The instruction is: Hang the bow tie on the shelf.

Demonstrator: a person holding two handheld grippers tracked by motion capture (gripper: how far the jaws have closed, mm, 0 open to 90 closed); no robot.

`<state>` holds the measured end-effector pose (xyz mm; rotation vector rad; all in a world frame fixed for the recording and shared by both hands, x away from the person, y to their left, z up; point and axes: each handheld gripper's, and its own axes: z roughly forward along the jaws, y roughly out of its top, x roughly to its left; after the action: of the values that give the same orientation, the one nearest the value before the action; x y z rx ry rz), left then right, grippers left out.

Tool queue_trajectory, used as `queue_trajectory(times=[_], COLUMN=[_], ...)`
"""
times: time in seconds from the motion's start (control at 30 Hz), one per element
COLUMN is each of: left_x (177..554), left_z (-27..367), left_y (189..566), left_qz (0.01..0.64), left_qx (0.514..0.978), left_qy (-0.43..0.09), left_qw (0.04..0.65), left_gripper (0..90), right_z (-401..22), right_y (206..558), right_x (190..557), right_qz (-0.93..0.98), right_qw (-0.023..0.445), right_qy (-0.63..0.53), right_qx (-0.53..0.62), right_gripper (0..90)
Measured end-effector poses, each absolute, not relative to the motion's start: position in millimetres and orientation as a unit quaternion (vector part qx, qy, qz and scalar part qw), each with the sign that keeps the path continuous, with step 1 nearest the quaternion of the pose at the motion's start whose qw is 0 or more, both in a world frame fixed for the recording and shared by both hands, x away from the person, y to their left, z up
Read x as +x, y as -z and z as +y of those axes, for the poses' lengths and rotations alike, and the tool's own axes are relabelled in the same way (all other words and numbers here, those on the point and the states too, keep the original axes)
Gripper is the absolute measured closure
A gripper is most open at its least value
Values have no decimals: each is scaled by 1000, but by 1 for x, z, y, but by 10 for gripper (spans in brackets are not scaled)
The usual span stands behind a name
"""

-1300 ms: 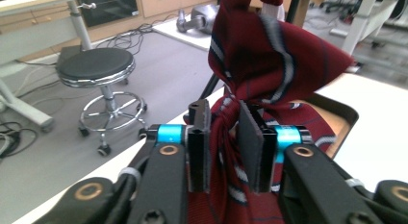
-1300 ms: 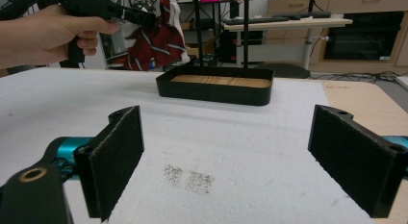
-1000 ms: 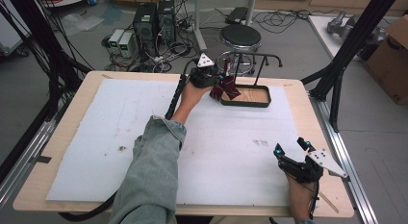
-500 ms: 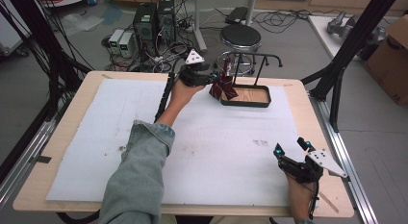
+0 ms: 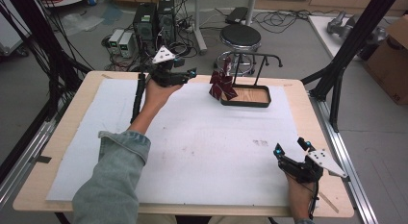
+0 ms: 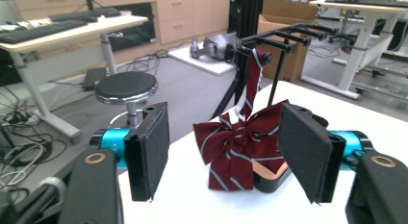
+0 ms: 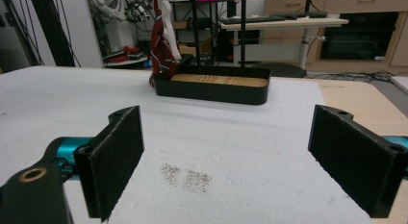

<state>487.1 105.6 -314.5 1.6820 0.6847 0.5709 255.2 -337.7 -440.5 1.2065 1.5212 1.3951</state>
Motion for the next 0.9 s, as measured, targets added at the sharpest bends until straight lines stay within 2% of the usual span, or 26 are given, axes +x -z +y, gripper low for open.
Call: queue_trajectory(times=[0.5,0.9], left_x=[425,383], left_z=[166,208], left_y=[305,319], left_qz=[296,322], left_qx=[690,682], left_qy=[-274,-291], left_qw=[600,589], left_gripper=[264,218], right_z=[-338,-337], right_y=[441,440], right_x=[255,256], right_qz=[591,591], right_qw=[368,369], right_qy=[-541,-541], right_qx=[472,472], right_gripper=[112,112])
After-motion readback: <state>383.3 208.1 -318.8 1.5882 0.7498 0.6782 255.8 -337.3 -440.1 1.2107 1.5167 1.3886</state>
